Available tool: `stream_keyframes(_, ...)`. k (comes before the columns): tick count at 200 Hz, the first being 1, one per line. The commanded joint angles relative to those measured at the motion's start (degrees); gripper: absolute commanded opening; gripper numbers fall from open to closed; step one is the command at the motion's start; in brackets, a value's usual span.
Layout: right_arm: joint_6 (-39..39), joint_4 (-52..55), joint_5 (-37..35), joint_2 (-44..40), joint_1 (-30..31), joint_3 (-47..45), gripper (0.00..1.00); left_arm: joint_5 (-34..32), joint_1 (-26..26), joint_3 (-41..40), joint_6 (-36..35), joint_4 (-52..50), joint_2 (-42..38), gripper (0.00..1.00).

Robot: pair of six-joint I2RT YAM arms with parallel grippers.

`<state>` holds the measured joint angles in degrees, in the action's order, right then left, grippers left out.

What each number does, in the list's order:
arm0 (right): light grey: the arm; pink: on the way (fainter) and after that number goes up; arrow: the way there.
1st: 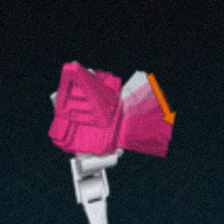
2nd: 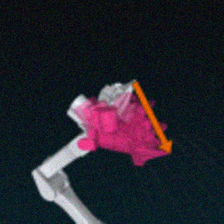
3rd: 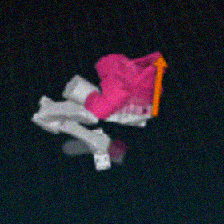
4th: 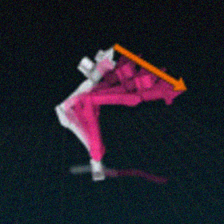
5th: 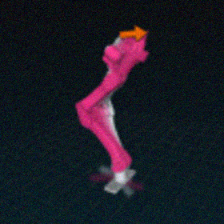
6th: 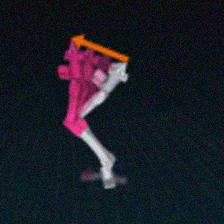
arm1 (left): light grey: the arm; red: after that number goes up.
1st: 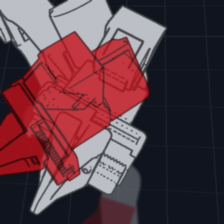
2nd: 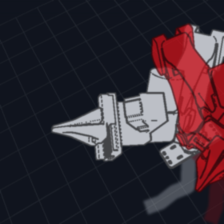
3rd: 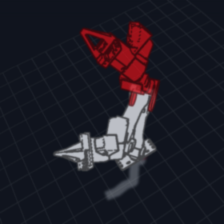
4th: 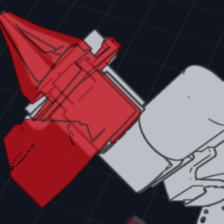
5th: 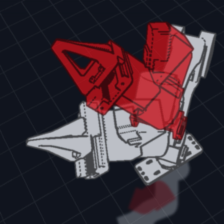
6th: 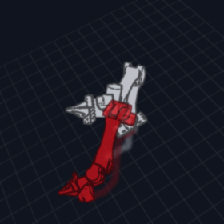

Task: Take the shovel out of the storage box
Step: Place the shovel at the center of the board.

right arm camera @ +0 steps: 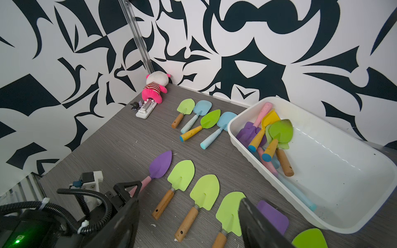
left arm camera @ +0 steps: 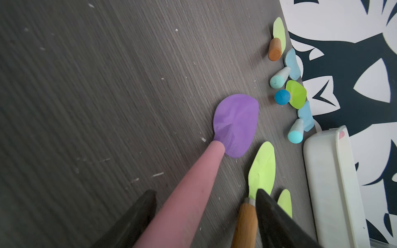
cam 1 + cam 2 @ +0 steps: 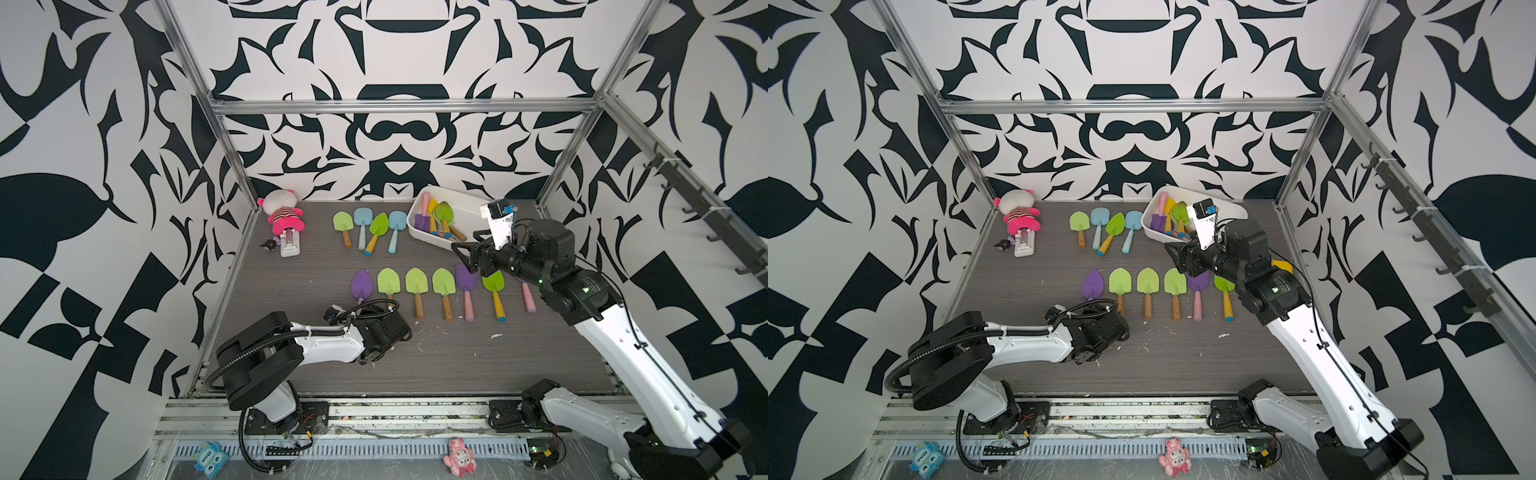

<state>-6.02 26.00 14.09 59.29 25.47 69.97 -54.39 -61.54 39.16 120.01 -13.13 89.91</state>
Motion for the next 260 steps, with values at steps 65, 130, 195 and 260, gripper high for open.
stream_keyframes(65,0.1,-0.6,-0.4,-0.6,-0.2,0.9,0.76,2.4,-1.4,-2.0,25.6,-8.6,-6.6,0.91)
stream_keyframes(130,1.6,0.0,-0.7,-1.6,-0.3,1.0,0.76,7.9,-2.8,0.6,25.7,-19.8,-14.1,0.99)
stream_keyframes(195,-1.3,6.3,-1.4,2.4,-0.5,7.1,0.77,8.5,-3.5,9.5,20.1,-40.1,-24.7,1.0)
stream_keyframes(260,-2.7,7.1,-2.5,5.3,-0.5,11.0,0.77,2.5,-3.5,15.5,9.4,-46.0,-30.0,1.0)
